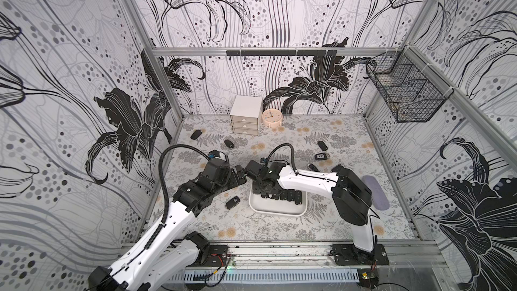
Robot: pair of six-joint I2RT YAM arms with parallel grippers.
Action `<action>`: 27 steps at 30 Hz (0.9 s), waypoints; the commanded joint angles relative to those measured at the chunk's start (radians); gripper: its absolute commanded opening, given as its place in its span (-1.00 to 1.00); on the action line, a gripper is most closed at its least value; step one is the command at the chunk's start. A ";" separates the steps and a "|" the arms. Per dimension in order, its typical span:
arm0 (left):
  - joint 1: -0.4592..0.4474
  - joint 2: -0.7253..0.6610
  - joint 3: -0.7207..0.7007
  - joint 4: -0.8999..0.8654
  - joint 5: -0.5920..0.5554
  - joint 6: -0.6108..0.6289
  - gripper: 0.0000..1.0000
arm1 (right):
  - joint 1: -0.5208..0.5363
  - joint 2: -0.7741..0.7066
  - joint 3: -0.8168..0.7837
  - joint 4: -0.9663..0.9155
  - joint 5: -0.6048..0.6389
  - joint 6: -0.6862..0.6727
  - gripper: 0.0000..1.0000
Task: Place the car key into the storage box
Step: Place the car key in the storage box.
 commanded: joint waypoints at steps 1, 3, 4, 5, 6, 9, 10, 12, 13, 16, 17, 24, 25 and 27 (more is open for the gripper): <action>0.003 -0.020 -0.007 0.013 -0.004 -0.010 0.98 | 0.006 0.045 0.018 0.015 -0.035 -0.031 -0.34; 0.002 -0.026 -0.010 0.010 -0.005 -0.012 0.99 | 0.006 0.052 0.016 0.038 -0.056 -0.041 -0.47; 0.002 -0.030 -0.012 0.009 -0.006 -0.012 0.99 | 0.006 0.053 0.013 0.045 -0.063 -0.043 -0.51; 0.003 -0.031 -0.012 0.008 -0.006 -0.014 0.99 | 0.005 0.058 0.012 0.049 -0.067 -0.041 -0.54; 0.003 -0.033 -0.014 0.008 -0.006 -0.013 0.99 | 0.006 0.062 0.014 0.048 -0.069 -0.041 -0.55; 0.003 -0.036 -0.014 0.005 -0.006 -0.014 0.99 | 0.005 0.076 0.019 0.037 -0.068 -0.033 -0.55; 0.002 -0.036 -0.013 0.004 -0.006 -0.013 0.98 | 0.005 0.079 0.021 0.022 -0.058 -0.023 -0.55; 0.001 -0.037 -0.012 0.002 -0.006 -0.014 0.99 | 0.006 0.081 0.021 -0.011 -0.035 -0.002 -0.56; 0.002 -0.038 -0.012 0.001 -0.006 -0.015 0.99 | 0.006 0.081 0.021 -0.029 -0.024 0.010 -0.55; 0.001 -0.042 -0.014 -0.001 -0.007 -0.013 0.98 | 0.003 0.077 0.008 -0.057 0.003 0.035 -0.55; 0.002 -0.043 -0.015 -0.001 -0.007 -0.013 0.99 | 0.005 0.074 0.003 -0.058 0.008 0.040 -0.55; 0.003 -0.049 -0.017 -0.001 -0.006 -0.015 0.98 | 0.004 0.059 -0.009 -0.049 0.018 0.038 -0.52; 0.003 -0.049 -0.017 -0.001 -0.005 -0.015 0.98 | 0.004 0.058 -0.009 -0.048 0.018 0.037 -0.52; 0.002 -0.051 -0.017 -0.003 -0.004 -0.016 0.99 | 0.004 0.055 -0.012 -0.048 0.023 0.038 -0.51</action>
